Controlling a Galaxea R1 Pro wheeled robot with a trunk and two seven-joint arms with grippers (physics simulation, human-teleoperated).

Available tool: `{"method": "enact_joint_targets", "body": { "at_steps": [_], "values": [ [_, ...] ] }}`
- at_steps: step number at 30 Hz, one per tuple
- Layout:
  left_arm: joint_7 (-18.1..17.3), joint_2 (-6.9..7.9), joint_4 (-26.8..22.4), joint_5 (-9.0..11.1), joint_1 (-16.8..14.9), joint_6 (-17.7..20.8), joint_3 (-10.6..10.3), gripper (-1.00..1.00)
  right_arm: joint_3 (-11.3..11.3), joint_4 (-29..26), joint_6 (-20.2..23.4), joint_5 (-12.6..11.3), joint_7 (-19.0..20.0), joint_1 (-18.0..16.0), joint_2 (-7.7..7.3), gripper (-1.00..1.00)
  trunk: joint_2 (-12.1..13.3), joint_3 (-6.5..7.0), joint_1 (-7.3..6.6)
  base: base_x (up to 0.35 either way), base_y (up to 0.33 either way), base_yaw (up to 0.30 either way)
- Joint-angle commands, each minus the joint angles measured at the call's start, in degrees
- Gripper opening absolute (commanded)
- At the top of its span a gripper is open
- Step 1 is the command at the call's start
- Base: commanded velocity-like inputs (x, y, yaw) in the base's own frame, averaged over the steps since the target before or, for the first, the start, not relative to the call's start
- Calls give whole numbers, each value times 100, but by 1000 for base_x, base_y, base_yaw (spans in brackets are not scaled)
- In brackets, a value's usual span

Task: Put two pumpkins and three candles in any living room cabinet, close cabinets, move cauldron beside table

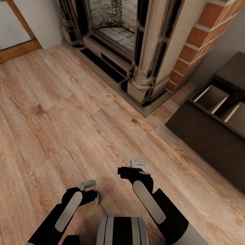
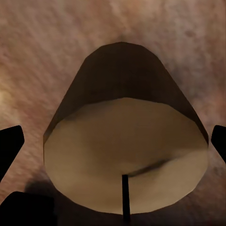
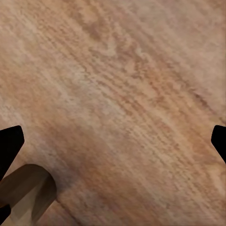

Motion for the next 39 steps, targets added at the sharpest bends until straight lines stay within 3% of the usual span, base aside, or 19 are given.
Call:
{"method": "enact_joint_targets", "body": {
  "at_steps": [1,4,10,11,39],
  "values": [
    [60,6,-6,58,-4,1,-14,100,5,-6,13,-44,-54,-5,0,100,-2,-3,-1,0,0,0],
    [60,6,-6,58,-4,1,-16,100,5,-5,13,-44,-54,-5,0,100,-6,-70,7,0,0,0],
    [60,6,-6,60,-4,1,-13,100,5,-13,13,-44,-54,-5,0,100,-6,-70,7,0,0,0],
    [60,6,-6,58,-4,1,-13,-100,5,-13,13,-44,-54,-5,0,100,-6,-70,7,0,0,0],
    [60,6,-14,43,-4,1,4,-100,5,-7,13,-48,-54,-5,0,100,-4,-48,4,0,0,0]
  ]
}}
